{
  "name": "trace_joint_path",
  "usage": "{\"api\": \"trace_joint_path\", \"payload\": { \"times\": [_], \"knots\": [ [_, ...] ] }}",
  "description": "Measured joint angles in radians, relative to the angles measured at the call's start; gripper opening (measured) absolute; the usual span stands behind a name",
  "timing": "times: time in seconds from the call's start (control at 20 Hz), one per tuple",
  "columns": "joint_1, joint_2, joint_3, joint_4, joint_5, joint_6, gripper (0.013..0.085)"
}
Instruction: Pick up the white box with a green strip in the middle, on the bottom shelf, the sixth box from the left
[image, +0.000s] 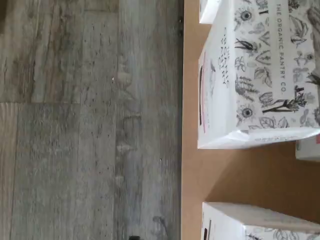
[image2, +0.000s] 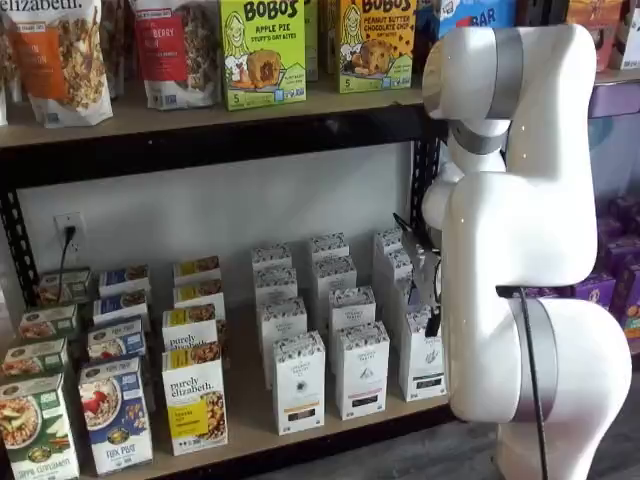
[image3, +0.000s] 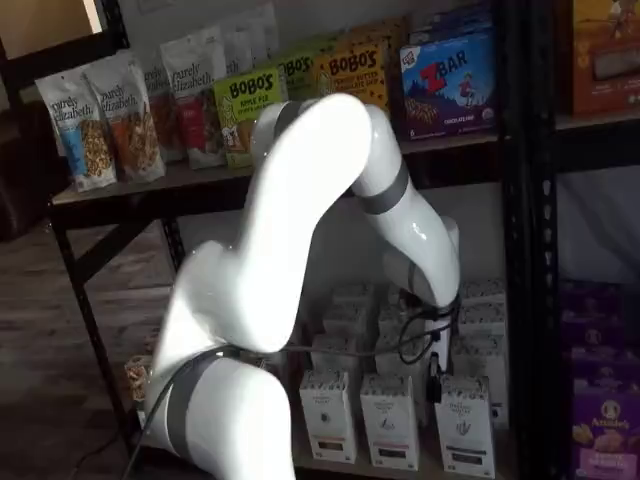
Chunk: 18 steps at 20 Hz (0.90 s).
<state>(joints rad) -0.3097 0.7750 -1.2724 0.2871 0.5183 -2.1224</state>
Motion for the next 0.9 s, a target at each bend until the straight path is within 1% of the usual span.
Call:
{"api": "trace_joint_path", "payload": {
  "times": [0.05,0.1,0.15,0.2,0.35,0.45,0.7,0.9],
  "knots": [
    [-0.001,0.004,-0.019,-0.017,0.037,0.015,0.085],
    [-0.002,0.015,-0.068,-0.055,0.12,0.051,0.085],
    [-0.002,0.021,-0.096,-0.074,0.165,0.071,0.085],
    [0.0,0.024,-0.109,-0.081,0.183,0.079,0.085],
    [0.006,0.03,-0.133,-0.081,0.193,0.088,0.085],
    [0.01,0.038,-0.148,-0.09,0.19,0.1,0.085],
    [0.016,0.08,-0.195,-0.147,0.185,0.152,0.085],
    [0.016,0.129,-0.232,-0.189,0.162,0.185,0.085]
  ]
}}
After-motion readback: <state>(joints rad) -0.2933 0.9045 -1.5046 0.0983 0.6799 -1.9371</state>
